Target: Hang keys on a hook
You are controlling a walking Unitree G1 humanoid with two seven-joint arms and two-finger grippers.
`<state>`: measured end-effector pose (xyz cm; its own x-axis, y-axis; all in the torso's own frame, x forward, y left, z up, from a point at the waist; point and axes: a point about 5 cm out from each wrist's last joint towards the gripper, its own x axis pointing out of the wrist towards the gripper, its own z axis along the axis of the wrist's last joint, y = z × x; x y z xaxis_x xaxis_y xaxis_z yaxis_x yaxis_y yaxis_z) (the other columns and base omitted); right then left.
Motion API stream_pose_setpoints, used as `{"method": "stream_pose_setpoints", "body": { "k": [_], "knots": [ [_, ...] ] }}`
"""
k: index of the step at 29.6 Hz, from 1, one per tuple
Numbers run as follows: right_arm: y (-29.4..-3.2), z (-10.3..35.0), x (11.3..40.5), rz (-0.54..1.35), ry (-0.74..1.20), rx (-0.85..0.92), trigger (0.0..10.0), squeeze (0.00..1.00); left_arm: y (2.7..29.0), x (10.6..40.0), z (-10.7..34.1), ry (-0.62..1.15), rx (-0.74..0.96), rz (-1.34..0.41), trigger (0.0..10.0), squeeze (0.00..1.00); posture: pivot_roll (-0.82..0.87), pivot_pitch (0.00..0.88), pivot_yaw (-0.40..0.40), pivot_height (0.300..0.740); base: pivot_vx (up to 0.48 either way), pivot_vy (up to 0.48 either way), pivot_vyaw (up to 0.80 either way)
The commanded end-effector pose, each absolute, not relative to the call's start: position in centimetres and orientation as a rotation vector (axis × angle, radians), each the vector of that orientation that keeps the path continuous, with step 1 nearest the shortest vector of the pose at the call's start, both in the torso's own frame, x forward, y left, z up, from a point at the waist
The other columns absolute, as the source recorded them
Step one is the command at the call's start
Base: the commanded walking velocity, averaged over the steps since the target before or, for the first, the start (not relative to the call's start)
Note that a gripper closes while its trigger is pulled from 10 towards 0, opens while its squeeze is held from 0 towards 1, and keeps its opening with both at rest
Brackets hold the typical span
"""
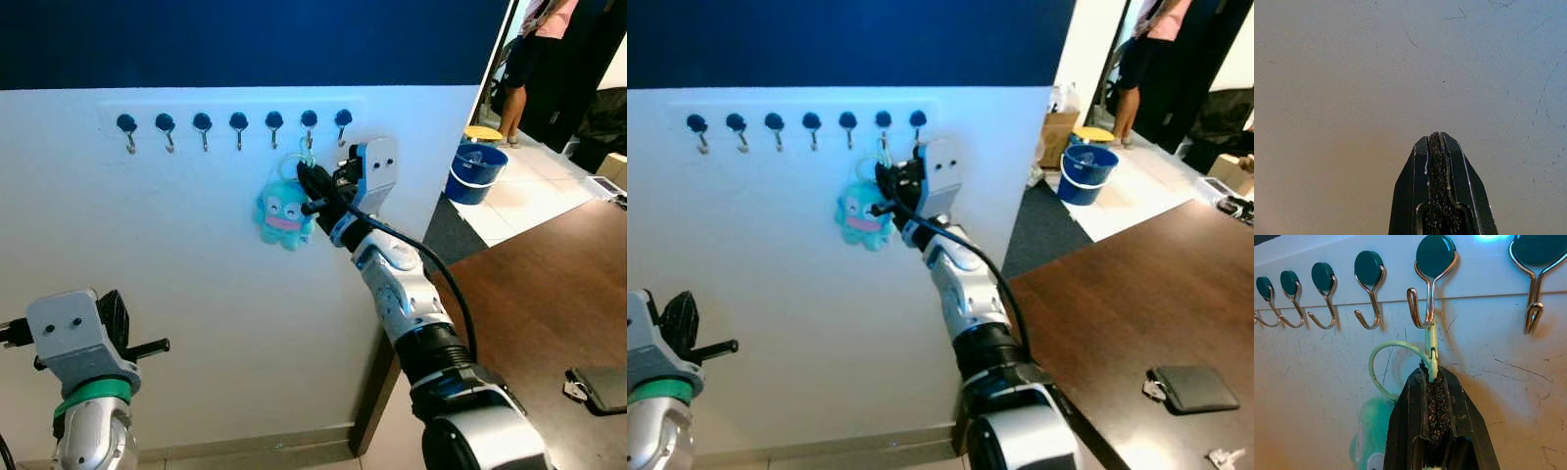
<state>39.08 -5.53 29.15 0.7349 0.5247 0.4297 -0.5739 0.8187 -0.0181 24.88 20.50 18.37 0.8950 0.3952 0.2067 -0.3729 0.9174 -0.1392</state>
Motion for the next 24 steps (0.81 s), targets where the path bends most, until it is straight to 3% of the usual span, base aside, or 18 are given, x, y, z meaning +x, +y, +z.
{"method": "stream_pose_setpoints", "body": {
  "k": [1,17,24],
  "knots": [
    [-5.3,29.6,39.1,0.613,-0.448,0.139,10.0,0.00,20.7,24.5,18.2,-0.223,-0.084,0.410,10.0,0.00,-0.05,0.103,0.065,0.740,0.000,0.000,0.00],
    [-4.5,27.3,38.9,0.652,-0.391,0.120,10.0,0.00,20.6,24.3,18.0,-0.206,-0.086,0.406,10.0,0.00,-0.06,0.109,0.065,0.740,0.000,0.000,0.00],
    [-3.5,27.9,37.8,0.778,-0.451,0.117,10.0,0.00,20.5,24.4,18.0,-0.209,-0.091,0.404,10.0,0.00,-0.06,0.107,0.065,0.740,0.000,0.000,0.00]
  ]
}}
